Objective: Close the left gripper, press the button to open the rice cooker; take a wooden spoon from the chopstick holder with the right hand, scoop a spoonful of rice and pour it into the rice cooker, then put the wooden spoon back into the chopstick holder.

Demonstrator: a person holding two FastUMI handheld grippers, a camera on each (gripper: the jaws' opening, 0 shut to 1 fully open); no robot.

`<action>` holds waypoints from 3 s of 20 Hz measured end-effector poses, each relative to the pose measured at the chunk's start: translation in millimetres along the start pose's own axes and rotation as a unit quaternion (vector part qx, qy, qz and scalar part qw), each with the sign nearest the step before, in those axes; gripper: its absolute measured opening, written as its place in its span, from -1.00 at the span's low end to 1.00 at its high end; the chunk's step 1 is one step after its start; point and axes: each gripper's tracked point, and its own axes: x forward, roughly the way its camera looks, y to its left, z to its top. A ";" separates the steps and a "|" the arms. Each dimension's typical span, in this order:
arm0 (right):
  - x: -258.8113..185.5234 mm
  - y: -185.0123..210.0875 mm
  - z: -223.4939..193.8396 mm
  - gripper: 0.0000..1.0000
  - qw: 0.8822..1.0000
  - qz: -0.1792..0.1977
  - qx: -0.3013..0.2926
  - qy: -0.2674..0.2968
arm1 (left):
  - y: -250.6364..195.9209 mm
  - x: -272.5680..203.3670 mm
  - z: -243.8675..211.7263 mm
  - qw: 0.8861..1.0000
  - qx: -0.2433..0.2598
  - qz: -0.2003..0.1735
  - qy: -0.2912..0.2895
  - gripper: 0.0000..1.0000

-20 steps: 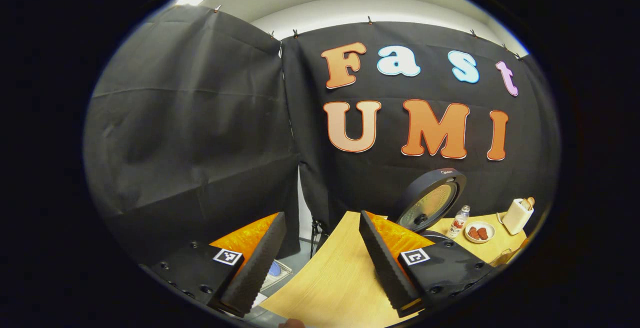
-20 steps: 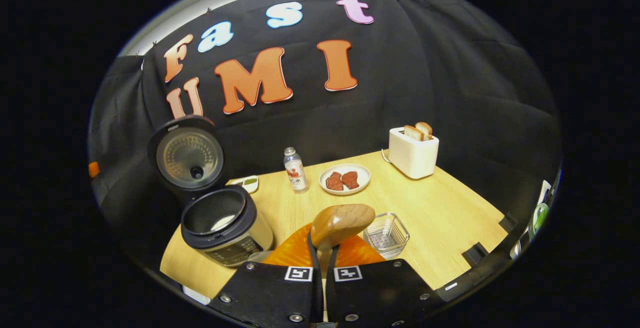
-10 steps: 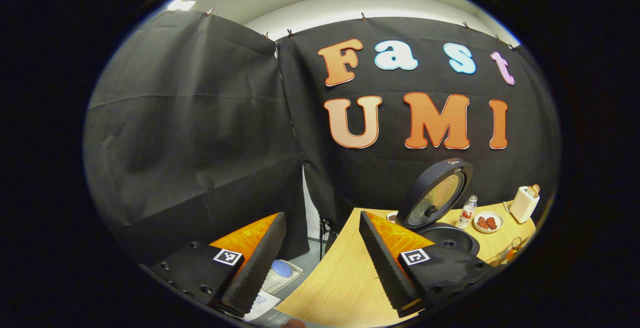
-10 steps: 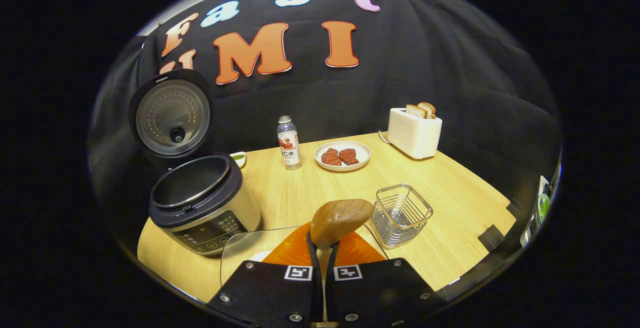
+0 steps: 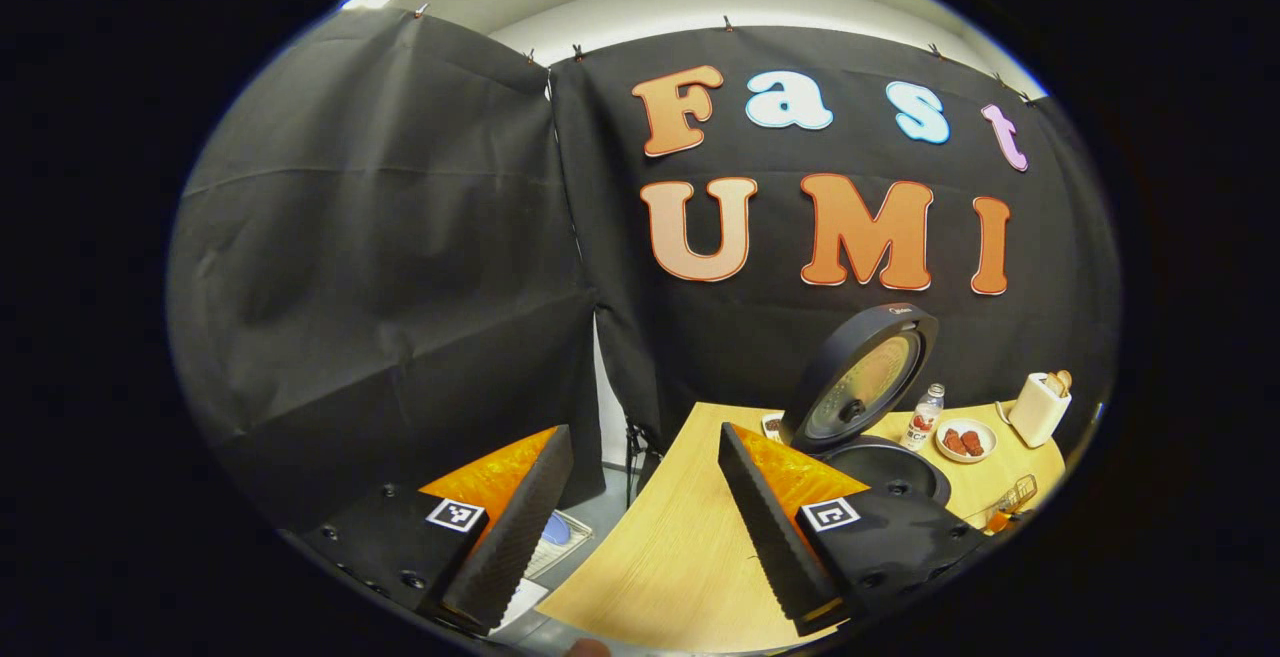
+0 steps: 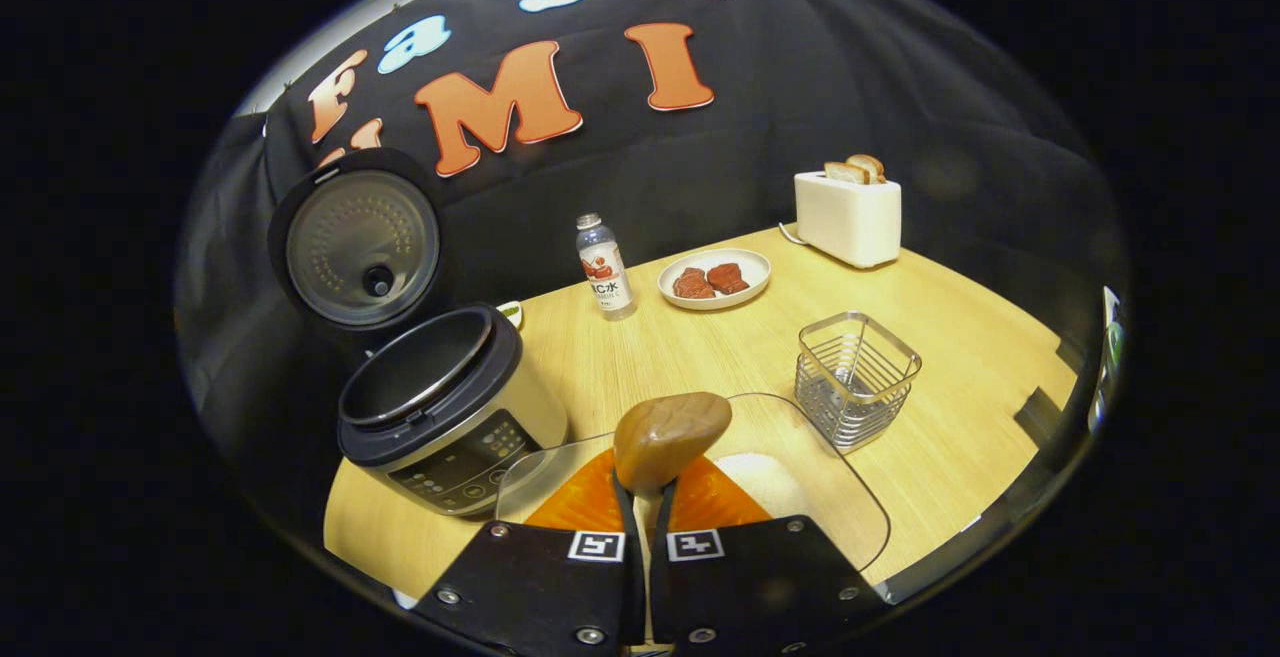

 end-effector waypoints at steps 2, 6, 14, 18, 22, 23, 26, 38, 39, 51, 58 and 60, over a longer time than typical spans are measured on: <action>0.8 -1.7 -2.2 -0.97 0.998 0.018 0.063 0.016 | 1.6 0.0 -2.9 1.000 -0.002 0.001 0.002 0.99; 0.0 -3.6 -9.1 -0.96 0.979 0.053 0.190 0.047 | -0.7 1.0 -2.9 1.000 -0.002 0.000 0.000 0.99; -8.3 -25.6 6.3 -0.98 0.940 0.072 0.328 0.061 | -12.8 -1.5 17.7 1.000 0.004 -0.007 -0.025 0.98; -12.6 -35.2 18.7 -0.97 0.933 0.076 0.347 0.055 | -18.6 -2.9 23.8 0.999 0.004 -0.010 -0.033 0.99; -14.4 -37.2 26.6 -0.97 0.923 0.083 0.371 0.056 | -18.0 0.0 28.5 0.999 0.008 -0.001 -0.040 0.99; -15.7 -37.5 29.5 -0.98 0.922 0.085 0.374 0.055 | -20.0 0.1 28.8 0.999 0.007 -0.002 -0.041 0.94; -18.4 -34.7 43.8 -0.98 0.916 0.095 0.386 0.054 | -24.5 2.3 31.4 0.999 0.005 -0.004 -0.043 0.96; -26.4 33.1 126.7 -0.97 0.911 0.170 0.373 0.044 | -33.9 14.5 34.0 0.999 -0.003 -0.005 -0.045 1.00; -23.7 42.4 135.6 -0.97 0.913 0.177 0.365 0.041 | -33.8 16.5 32.7 0.999 -0.004 -0.005 -0.042 0.96; 45.8 149.8 166.5 -0.98 0.936 0.213 0.275 0.046 | -27.7 26.1 33.8 0.999 -0.007 -0.011 -0.039 0.96; 77.1 163.9 149.0 -0.97 0.972 0.175 0.150 0.035 | -18.8 36.0 37.4 0.999 -0.013 -0.012 -0.037 0.96; 81.5 166.4 148.3 -0.98 0.976 0.172 0.132 0.032 | -15.0 36.1 35.8 0.999 -0.012 -0.012 -0.036 0.96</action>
